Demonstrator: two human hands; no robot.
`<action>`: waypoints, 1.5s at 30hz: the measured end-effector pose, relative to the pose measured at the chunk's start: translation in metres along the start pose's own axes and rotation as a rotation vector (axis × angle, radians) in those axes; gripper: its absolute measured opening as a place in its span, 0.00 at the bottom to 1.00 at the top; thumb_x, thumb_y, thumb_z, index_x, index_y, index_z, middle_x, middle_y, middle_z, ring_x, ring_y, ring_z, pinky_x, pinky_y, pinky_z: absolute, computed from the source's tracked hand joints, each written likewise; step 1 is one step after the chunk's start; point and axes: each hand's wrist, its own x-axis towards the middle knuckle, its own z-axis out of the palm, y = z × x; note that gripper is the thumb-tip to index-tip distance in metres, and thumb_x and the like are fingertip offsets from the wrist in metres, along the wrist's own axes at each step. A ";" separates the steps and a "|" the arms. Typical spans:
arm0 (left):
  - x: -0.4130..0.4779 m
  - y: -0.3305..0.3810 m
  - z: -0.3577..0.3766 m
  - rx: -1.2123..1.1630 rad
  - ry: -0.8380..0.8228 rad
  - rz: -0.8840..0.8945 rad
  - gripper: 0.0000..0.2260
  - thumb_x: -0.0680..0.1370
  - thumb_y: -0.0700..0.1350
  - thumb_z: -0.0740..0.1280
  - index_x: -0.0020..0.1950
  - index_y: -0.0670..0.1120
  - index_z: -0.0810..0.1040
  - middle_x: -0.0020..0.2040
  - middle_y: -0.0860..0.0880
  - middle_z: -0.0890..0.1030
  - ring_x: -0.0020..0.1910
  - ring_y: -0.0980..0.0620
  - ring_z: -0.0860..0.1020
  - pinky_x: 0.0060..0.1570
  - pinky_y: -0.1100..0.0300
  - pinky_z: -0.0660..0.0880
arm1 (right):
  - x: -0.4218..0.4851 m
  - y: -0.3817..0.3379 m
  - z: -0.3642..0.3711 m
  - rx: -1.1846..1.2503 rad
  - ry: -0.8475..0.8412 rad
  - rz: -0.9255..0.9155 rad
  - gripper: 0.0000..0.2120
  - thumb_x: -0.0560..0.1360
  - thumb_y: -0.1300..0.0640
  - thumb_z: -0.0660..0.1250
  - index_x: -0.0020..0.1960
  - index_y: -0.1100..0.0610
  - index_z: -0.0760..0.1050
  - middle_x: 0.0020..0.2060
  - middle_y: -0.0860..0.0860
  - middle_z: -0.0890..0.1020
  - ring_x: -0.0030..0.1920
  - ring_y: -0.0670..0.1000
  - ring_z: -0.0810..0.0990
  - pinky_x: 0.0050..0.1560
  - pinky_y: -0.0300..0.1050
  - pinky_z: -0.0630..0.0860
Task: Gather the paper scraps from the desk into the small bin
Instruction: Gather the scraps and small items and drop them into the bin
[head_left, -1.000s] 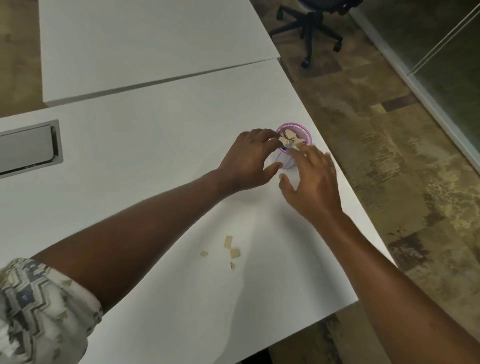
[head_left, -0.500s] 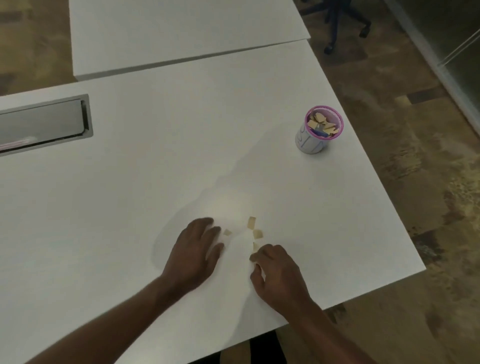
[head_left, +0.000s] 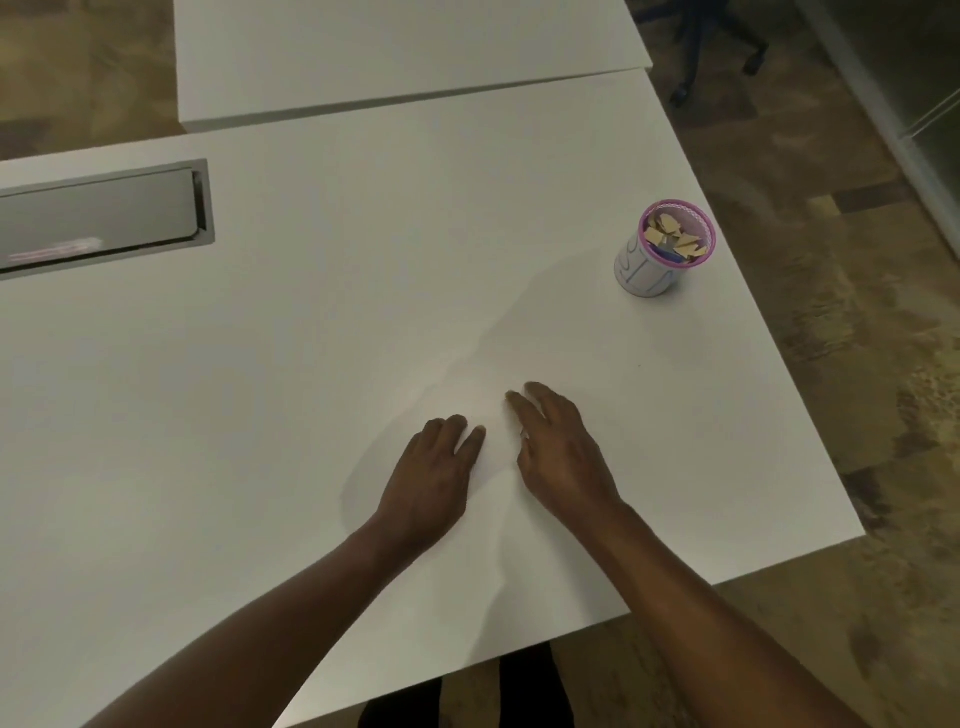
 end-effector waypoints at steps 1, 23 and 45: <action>0.003 -0.001 -0.002 0.005 -0.021 0.018 0.21 0.72 0.35 0.73 0.66 0.38 0.78 0.58 0.38 0.79 0.48 0.39 0.79 0.43 0.49 0.79 | 0.002 0.000 0.000 -0.019 -0.091 -0.011 0.31 0.77 0.68 0.57 0.79 0.52 0.61 0.79 0.53 0.60 0.79 0.55 0.57 0.67 0.50 0.72; 0.033 -0.006 -0.014 0.144 -0.092 0.281 0.10 0.73 0.35 0.53 0.41 0.44 0.73 0.39 0.45 0.73 0.35 0.46 0.70 0.31 0.54 0.68 | -0.004 0.008 -0.015 -0.331 -0.125 -0.279 0.10 0.67 0.70 0.64 0.43 0.57 0.74 0.41 0.54 0.77 0.40 0.56 0.76 0.28 0.47 0.62; 0.046 -0.009 -0.025 0.069 -0.265 0.164 0.08 0.72 0.39 0.72 0.42 0.43 0.72 0.38 0.45 0.74 0.34 0.43 0.73 0.31 0.55 0.66 | -0.034 0.022 -0.002 0.291 0.149 -0.026 0.03 0.76 0.60 0.68 0.46 0.54 0.80 0.50 0.49 0.82 0.50 0.51 0.80 0.49 0.44 0.78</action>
